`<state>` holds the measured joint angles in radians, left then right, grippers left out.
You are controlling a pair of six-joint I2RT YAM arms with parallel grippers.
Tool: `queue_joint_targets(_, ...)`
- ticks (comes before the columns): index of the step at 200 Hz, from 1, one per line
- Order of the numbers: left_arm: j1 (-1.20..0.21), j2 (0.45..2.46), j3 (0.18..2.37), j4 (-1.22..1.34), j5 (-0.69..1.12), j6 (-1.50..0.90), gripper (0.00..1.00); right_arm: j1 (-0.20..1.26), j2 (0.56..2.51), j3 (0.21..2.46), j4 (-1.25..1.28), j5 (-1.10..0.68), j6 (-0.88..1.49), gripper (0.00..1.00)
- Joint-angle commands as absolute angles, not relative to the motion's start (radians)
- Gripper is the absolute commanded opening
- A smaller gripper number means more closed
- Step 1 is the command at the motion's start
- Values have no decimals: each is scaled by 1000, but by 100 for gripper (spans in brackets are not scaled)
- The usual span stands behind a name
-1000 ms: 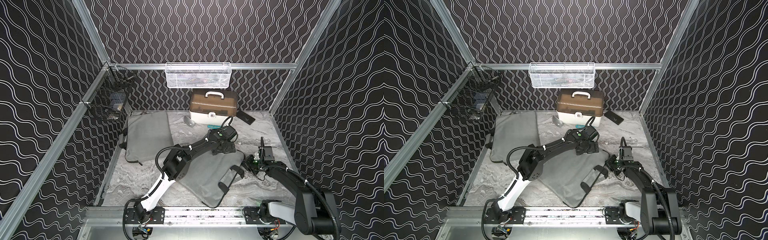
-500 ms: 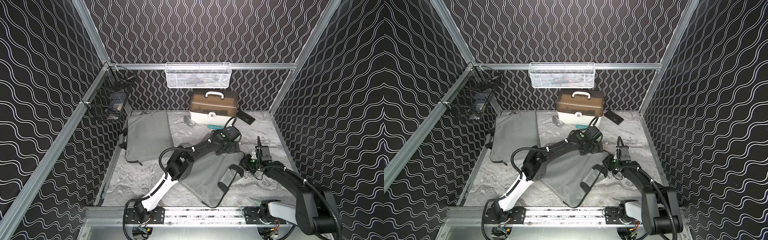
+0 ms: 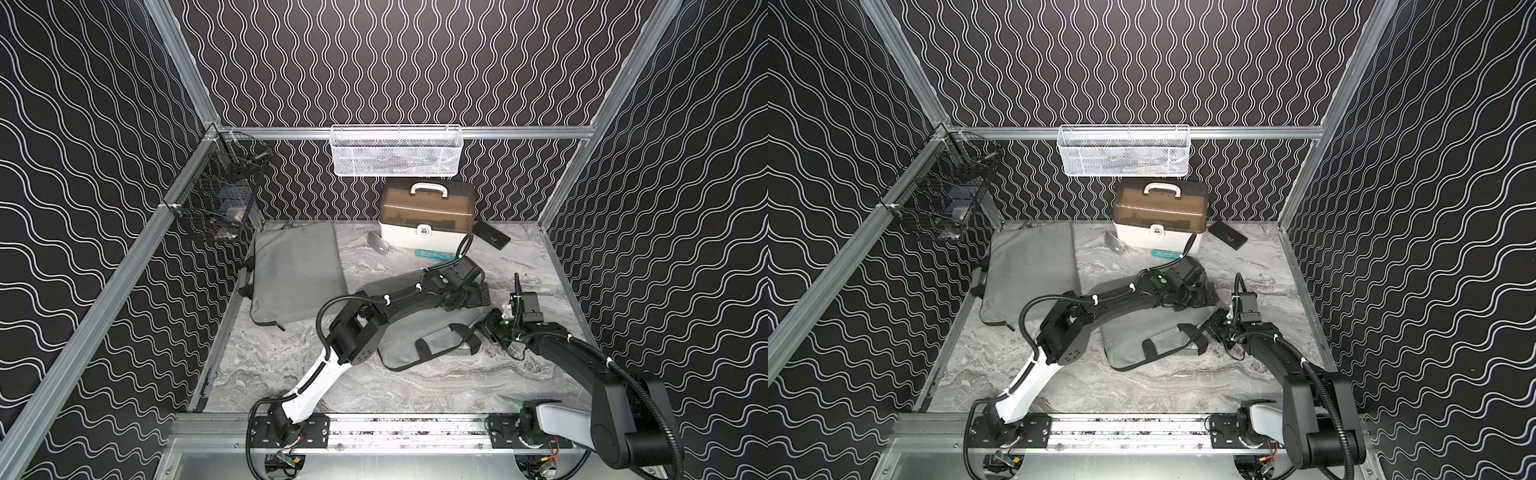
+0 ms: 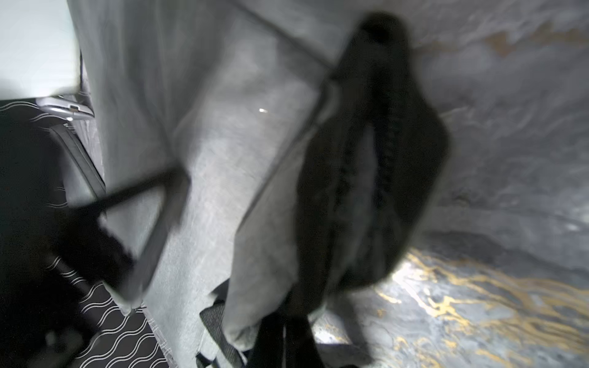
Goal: Put the mouse into the laptop bag
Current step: Unzip the zipper on the zippered laptop bag.
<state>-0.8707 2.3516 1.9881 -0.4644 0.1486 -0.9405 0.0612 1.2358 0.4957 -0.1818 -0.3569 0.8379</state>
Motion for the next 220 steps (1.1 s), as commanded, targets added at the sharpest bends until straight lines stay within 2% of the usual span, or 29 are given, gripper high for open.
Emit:
queue_joint_targets(1, -849, 2283, 1902, -586, 113, -963, 98, 34, 1202, 478, -127, -319, 864, 0)
queue_joint_targets(39, -786, 2171, 1704, -551, 59, -1006, 96, -40, 1178, 472, -170, -271, 878, 0)
queue_joint_targets(86, -785, 1861, 1477, -569, -124, -996, 99, -159, 1350, 585, -257, -342, 837, 0)
queue_joint_targets(109, -785, 1580, 1163, -493, -244, -1063, 99, -157, 1395, 616, -285, -339, 840, 0)
queue_joint_targets(139, -786, 1320, 717, -115, -221, -1118, 99, -152, 1434, 646, -330, -335, 854, 0)
queue_joint_targets(160, -797, 1343, 623, 17, -176, -1141, 99, -125, 1452, 658, -354, -356, 867, 0)
queue_joint_targets(196, -864, 1485, 617, 155, -202, -1168, 99, -48, 1448, 672, -411, -321, 935, 0)
queue_joint_targets(203, -871, 1505, 617, 182, -206, -1174, 95, -20, 1446, 678, -422, -315, 949, 0)
queue_joint_targets(220, -879, 1542, 620, 225, -214, -1186, 80, 69, 1439, 689, -423, -299, 991, 0)
